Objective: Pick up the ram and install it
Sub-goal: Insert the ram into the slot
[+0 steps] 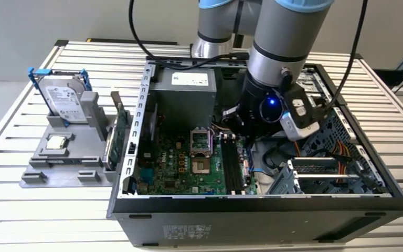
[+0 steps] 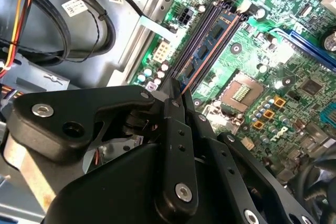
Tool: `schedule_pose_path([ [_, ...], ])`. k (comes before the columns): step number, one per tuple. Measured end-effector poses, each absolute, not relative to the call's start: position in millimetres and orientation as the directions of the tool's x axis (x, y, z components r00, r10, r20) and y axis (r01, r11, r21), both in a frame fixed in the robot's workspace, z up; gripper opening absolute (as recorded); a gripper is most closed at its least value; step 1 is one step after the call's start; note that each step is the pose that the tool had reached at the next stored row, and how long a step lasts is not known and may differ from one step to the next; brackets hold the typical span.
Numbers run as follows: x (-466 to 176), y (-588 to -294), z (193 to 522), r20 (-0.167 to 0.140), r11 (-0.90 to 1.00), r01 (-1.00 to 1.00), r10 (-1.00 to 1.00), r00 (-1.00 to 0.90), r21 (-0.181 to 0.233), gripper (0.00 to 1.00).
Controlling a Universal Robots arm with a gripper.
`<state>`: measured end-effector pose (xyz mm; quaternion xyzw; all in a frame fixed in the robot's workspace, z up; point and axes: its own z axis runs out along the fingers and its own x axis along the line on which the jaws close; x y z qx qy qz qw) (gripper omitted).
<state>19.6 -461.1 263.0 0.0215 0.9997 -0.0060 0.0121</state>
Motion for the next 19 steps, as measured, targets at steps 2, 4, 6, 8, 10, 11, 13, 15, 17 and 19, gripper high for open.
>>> schedule_pose_path([
  [2,20,-461,261,-0.025,0.999,0.043,0.043,-0.999,-0.011,0.00],
  [4,20,-461,257,-0.025,0.999,0.043,0.043,-0.999,-0.011,0.00],
  [6,20,-461,254,-0.025,0.999,0.043,0.043,-0.999,-0.012,0.00],
  [8,20,-461,251,-0.025,0.999,0.043,0.043,-0.999,-0.011,0.00],
  [10,20,-461,249,-0.025,0.999,0.043,0.043,-0.999,-0.011,0.00],
  [11,20,-461,248,-0.025,0.999,0.043,0.043,-0.999,-0.011,0.00],
  [13,20,-461,248,-0.024,0.999,0.043,0.043,-0.999,-0.012,0.00],
  [15,20,-461,248,-0.024,0.999,0.043,0.043,-0.999,-0.012,0.00],
  [17,20,-461,248,-0.024,0.999,0.043,0.043,-0.999,-0.012,0.00],
  [19,20,-461,248,-0.025,0.999,0.042,0.042,-0.999,-0.012,0.00],
])
